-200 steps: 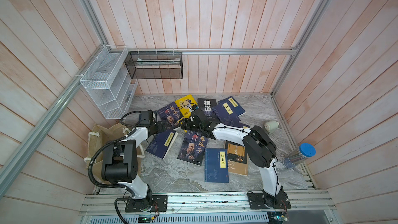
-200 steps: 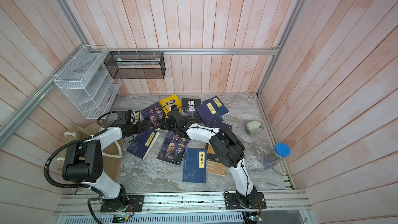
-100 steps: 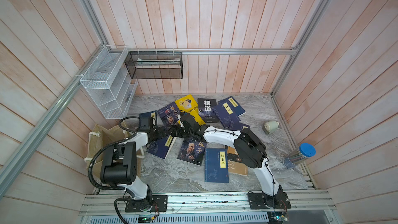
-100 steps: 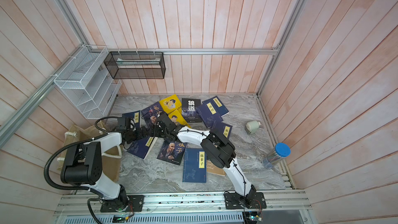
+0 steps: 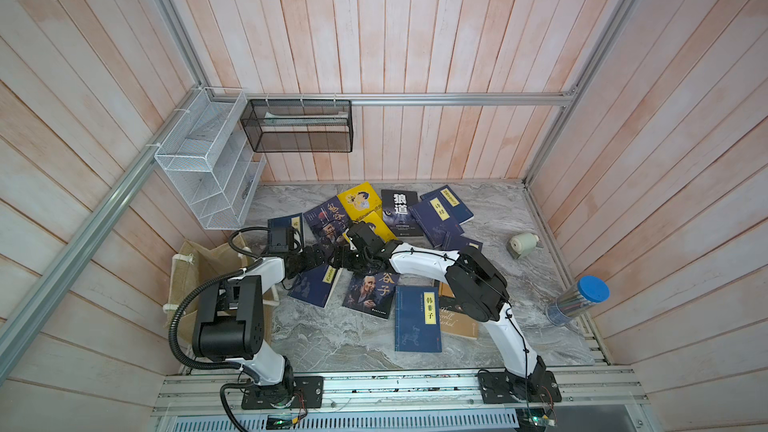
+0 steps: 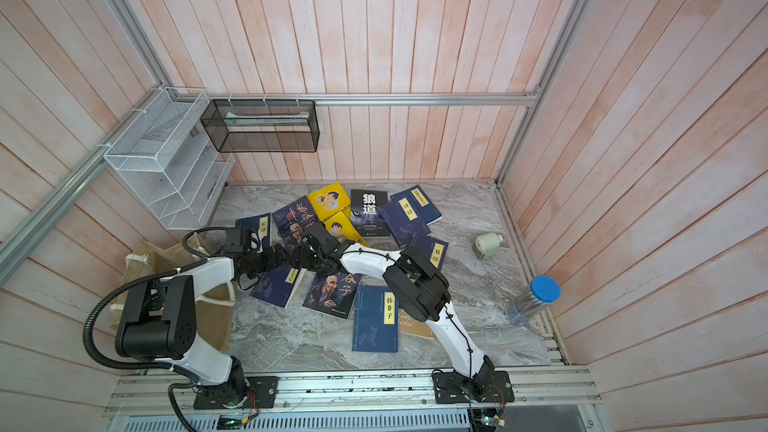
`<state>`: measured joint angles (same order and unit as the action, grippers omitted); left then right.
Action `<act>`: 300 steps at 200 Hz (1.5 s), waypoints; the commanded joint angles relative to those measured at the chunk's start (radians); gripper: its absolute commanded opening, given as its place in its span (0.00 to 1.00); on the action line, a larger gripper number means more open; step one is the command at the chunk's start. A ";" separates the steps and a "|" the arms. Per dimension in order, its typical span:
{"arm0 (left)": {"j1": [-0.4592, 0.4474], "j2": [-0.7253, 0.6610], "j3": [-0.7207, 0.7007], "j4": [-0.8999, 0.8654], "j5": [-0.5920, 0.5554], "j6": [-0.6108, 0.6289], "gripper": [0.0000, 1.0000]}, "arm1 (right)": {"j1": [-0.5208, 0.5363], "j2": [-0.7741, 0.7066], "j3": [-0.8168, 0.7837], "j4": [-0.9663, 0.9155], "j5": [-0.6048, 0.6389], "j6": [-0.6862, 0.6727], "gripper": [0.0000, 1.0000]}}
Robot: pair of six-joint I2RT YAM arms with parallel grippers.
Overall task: Put the books into the canvas bag
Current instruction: Pick up the book from the center of the board.
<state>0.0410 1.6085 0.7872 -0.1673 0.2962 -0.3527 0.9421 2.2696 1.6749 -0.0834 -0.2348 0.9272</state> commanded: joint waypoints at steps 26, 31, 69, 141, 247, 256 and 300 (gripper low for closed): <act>0.001 0.021 -0.014 -0.081 0.230 0.010 0.81 | -0.024 0.059 0.010 -0.013 -0.088 0.034 0.66; 0.002 0.028 -0.008 -0.087 0.262 0.015 0.79 | -0.025 0.063 0.004 -0.006 -0.095 0.039 0.64; 0.008 0.047 -0.006 -0.103 0.455 0.043 0.70 | -0.048 0.038 -0.078 0.072 -0.101 0.080 0.54; 0.010 -0.105 -0.035 -0.127 0.575 0.063 0.49 | -0.050 -0.012 -0.148 0.115 -0.058 0.078 0.54; 0.005 -0.086 -0.052 -0.159 0.511 0.097 0.33 | -0.073 -0.039 -0.167 0.123 -0.063 0.011 0.52; 0.003 -0.086 -0.049 -0.153 0.523 0.092 0.30 | -0.073 -0.040 -0.164 0.122 -0.072 0.002 0.50; -0.003 -0.168 -0.057 -0.141 0.527 0.083 0.10 | -0.067 -0.163 -0.212 0.055 0.079 -0.088 0.51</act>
<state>0.0540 1.5070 0.7353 -0.2901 0.7811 -0.2710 0.8783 2.2032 1.5040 0.0460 -0.2749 0.9169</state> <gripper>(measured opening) 0.143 0.497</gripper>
